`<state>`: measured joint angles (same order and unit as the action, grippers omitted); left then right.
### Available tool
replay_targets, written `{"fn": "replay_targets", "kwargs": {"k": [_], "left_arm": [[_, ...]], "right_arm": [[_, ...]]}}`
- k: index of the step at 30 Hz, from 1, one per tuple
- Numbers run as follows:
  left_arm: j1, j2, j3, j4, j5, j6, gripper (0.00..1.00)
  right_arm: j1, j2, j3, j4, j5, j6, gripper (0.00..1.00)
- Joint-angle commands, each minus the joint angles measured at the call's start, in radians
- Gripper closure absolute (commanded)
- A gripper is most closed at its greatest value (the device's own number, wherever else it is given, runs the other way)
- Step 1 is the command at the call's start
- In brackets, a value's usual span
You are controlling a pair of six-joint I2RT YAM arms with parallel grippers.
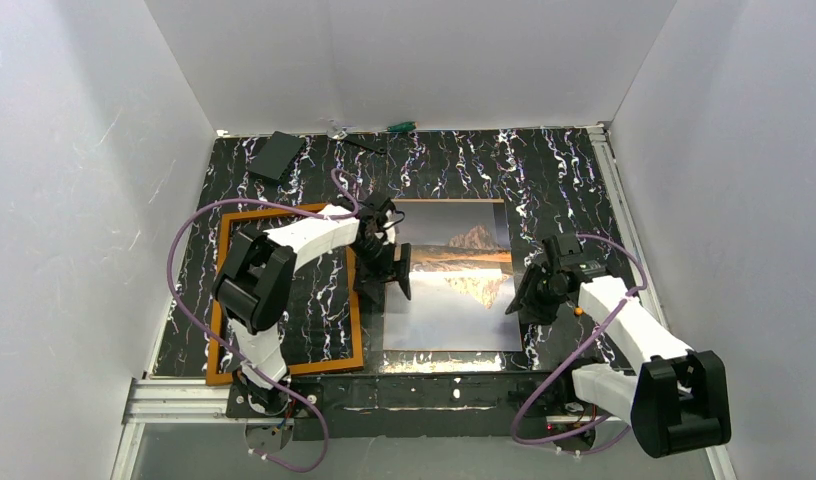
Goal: Take the photo out of the frame
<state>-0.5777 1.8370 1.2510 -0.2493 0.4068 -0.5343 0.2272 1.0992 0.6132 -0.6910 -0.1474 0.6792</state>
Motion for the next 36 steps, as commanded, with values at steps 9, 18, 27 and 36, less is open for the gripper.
{"fn": "replay_targets", "kwargs": {"k": [9,18,27,36], "left_arm": [[-0.096,0.057,-0.008,0.060,0.073,-0.116,0.25],[-0.097,0.079,-0.085,0.110,0.025,-0.135,0.25],[-0.097,0.086,-0.096,0.108,0.015,-0.134,0.25],[-0.096,0.084,-0.104,0.104,0.012,-0.131,0.25]], "right_arm": [[0.083,-0.066,-0.070,-0.121,0.055,0.111,0.49],[0.094,-0.043,-0.079,-0.104,0.076,0.123,0.50],[0.095,-0.032,-0.095,-0.062,0.072,0.126,0.49],[0.095,-0.045,-0.062,-0.106,0.070,0.136,0.49]]}}
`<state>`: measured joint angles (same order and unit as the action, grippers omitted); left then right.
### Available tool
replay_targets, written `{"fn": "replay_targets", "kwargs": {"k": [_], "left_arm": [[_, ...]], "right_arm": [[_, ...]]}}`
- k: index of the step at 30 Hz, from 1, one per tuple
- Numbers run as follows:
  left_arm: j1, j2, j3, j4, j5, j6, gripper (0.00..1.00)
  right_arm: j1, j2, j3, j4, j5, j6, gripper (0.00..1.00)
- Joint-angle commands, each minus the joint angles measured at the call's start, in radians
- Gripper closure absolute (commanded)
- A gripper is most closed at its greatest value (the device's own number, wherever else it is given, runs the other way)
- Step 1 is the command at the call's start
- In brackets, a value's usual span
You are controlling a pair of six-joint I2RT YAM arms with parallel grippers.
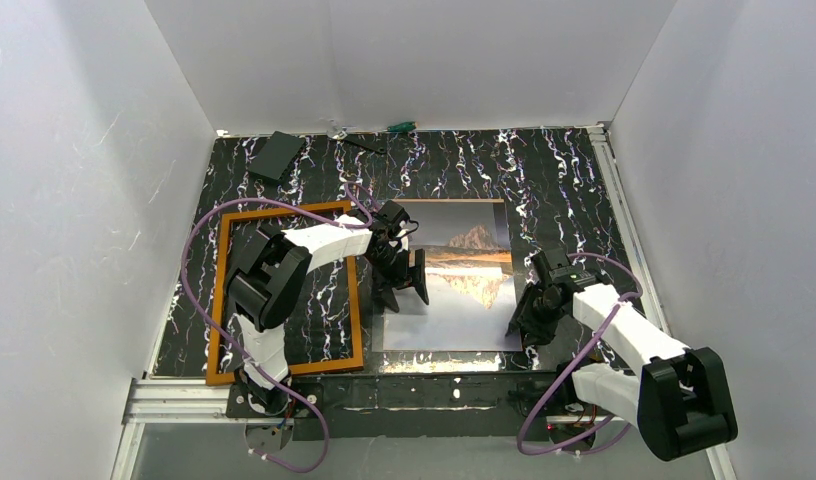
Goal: Take the photo out of the frame
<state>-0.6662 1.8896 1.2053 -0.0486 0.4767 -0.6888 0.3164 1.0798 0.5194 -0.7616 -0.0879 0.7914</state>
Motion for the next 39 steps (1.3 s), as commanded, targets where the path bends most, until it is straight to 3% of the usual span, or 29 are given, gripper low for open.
{"fn": "replay_targets", "kwargs": {"k": [1,39], "left_arm": [[-0.008,0.032,-0.058,-0.096,-0.058,0.023,0.25],[-0.007,0.034,-0.059,-0.107,-0.059,0.034,0.25]], "right_arm": [[0.006,-0.039,0.032,-0.034,0.000,0.029,0.49],[0.009,0.094,0.060,0.017,0.045,-0.030,0.47]]}}
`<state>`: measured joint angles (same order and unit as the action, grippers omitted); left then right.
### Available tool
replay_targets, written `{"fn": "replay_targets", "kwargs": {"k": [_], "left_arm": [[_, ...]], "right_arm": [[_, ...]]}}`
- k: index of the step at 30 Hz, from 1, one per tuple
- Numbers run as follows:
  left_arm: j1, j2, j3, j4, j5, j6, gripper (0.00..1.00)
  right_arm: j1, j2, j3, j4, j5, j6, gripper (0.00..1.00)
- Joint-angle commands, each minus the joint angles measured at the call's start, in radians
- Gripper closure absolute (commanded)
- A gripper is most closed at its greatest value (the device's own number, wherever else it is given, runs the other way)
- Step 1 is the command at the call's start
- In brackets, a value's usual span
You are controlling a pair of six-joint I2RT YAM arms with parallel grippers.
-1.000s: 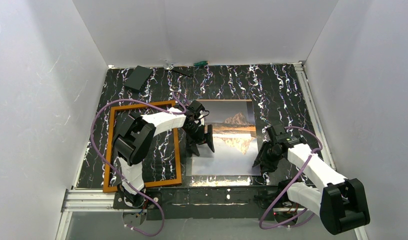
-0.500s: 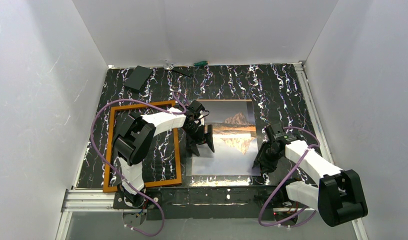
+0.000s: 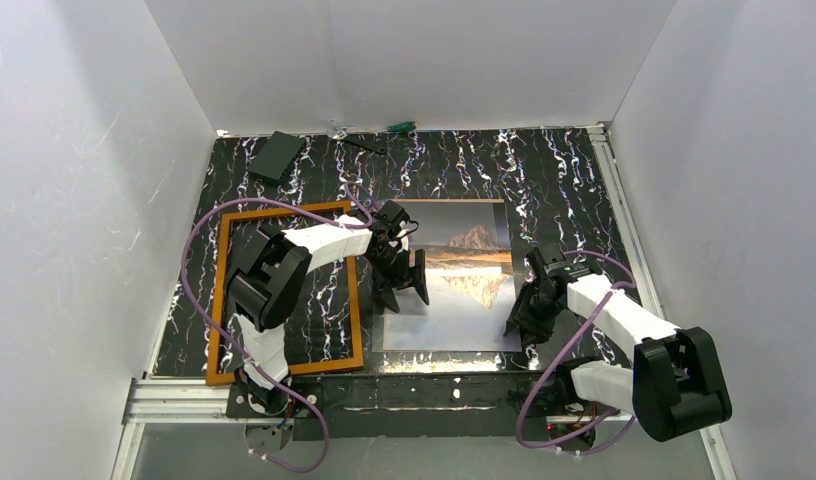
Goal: Take the photo out of the frame
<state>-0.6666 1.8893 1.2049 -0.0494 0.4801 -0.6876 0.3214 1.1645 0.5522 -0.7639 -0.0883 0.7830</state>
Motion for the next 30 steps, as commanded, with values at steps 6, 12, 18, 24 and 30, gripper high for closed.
{"fn": "replay_targets", "kwargs": {"k": [6,12,18,24,30], "left_arm": [[-0.008,0.035,-0.058,-0.105,-0.061,0.031,0.25],[-0.007,0.042,-0.057,-0.104,-0.059,0.030,0.25],[-0.008,0.045,-0.063,-0.107,-0.064,0.035,0.24],[-0.008,0.048,-0.066,-0.102,-0.065,0.032,0.25],[-0.007,0.054,-0.062,-0.104,-0.065,0.031,0.25]], "right_arm": [[0.006,-0.004,0.020,0.038,0.009,-0.019,0.47],[0.005,-0.041,-0.006,0.100,-0.080,0.024,0.48],[0.006,-0.130,-0.026,0.135,-0.140,0.068,0.49],[0.005,-0.177,-0.042,0.166,-0.176,0.085,0.49],[0.005,-0.160,-0.027,0.079,-0.024,0.068,0.48]]}}
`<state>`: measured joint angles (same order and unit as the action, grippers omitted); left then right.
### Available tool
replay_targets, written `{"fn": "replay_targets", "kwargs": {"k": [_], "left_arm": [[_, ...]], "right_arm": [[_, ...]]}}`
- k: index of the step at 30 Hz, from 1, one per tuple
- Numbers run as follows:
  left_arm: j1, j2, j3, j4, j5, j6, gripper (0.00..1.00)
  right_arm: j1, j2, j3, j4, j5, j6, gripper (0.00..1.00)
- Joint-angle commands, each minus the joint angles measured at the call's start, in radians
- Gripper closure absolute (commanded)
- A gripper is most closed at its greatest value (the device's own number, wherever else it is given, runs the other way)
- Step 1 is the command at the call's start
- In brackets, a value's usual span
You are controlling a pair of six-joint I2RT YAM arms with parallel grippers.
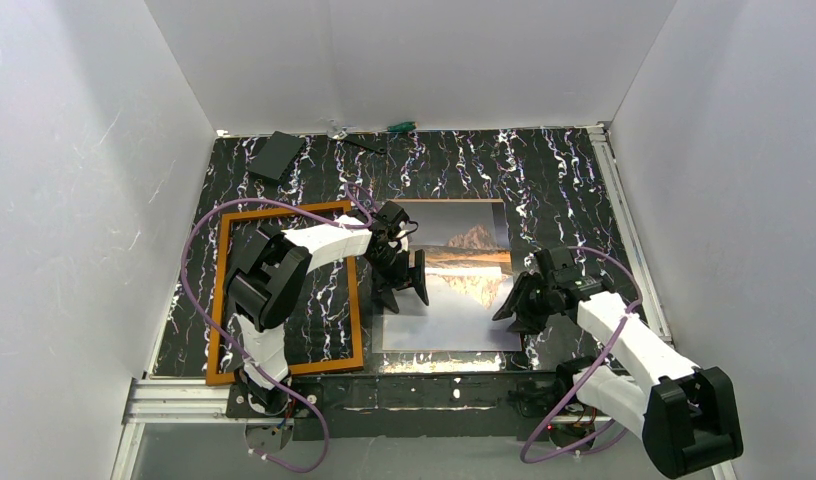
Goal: Take the photo out of the frame
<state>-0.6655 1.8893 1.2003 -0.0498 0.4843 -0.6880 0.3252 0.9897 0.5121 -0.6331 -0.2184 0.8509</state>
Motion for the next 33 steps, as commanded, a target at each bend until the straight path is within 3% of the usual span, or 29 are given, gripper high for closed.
{"fn": "replay_targets", "kwargs": {"k": [1,13,20,27,33], "left_arm": [[-0.008,0.053,-0.057,-0.105,-0.070,0.034,0.24],[-0.008,0.055,-0.053,-0.107,-0.070,0.038,0.24],[-0.008,0.059,-0.053,-0.102,-0.063,0.033,0.23],[-0.009,0.058,-0.057,-0.106,-0.063,0.039,0.17],[-0.009,0.067,-0.051,-0.098,-0.058,0.032,0.15]], "right_arm": [[0.002,0.032,0.031,-0.085,0.142,-0.012,0.47],[0.002,0.091,0.044,-0.176,0.177,-0.029,0.46],[0.002,0.112,0.038,-0.110,0.103,-0.020,0.47],[0.019,0.045,0.092,-0.238,0.180,-0.011,0.46],[0.021,0.042,0.042,-0.193,0.122,-0.001,0.43]]}}
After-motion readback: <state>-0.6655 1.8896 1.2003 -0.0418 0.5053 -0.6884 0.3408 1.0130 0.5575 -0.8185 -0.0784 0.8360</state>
